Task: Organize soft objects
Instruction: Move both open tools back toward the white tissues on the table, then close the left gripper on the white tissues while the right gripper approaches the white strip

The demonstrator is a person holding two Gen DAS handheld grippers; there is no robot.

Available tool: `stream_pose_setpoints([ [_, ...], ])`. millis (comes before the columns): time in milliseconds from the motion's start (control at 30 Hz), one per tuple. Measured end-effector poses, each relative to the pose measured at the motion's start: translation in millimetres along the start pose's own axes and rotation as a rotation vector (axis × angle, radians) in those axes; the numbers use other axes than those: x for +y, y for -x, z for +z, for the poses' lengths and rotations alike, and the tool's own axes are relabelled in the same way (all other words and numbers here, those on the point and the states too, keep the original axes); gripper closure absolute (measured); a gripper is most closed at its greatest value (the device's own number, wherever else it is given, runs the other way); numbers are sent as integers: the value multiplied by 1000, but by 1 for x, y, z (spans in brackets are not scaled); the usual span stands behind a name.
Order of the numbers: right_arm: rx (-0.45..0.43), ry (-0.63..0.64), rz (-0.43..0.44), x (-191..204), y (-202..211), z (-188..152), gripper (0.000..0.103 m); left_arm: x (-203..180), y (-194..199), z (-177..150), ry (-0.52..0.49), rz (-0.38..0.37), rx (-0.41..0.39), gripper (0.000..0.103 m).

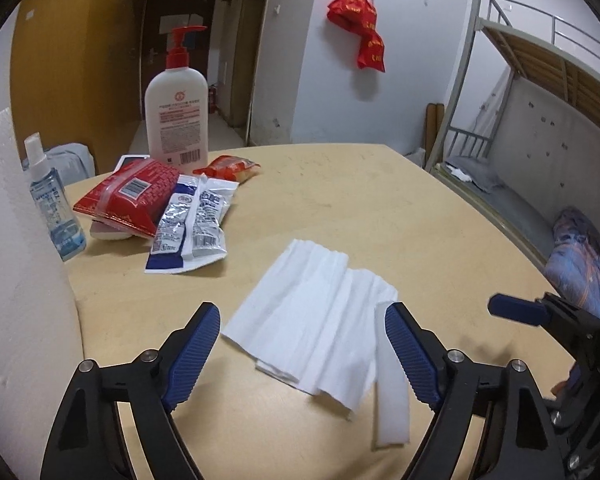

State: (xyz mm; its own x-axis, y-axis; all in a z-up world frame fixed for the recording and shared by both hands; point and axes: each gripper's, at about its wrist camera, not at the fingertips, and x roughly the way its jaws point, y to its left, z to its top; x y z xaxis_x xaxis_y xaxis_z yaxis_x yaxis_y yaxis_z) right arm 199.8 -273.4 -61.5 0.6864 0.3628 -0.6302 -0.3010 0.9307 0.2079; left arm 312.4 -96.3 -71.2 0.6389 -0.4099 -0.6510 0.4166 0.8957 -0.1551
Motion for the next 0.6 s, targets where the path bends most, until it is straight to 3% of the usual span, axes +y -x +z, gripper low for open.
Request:
stream_pose_setpoints([
  [167, 17, -11, -6, -6, -5, 0, 0, 2, -18, -3, -9, -11, 59, 36],
  [400, 50, -14, 7, -7, -18, 4, 0, 1, -24, -5, -17, -7, 85, 44],
  [600, 72, 14, 8, -1, -24, 8, 0, 4, -32, -7, -10, -2, 136, 63],
])
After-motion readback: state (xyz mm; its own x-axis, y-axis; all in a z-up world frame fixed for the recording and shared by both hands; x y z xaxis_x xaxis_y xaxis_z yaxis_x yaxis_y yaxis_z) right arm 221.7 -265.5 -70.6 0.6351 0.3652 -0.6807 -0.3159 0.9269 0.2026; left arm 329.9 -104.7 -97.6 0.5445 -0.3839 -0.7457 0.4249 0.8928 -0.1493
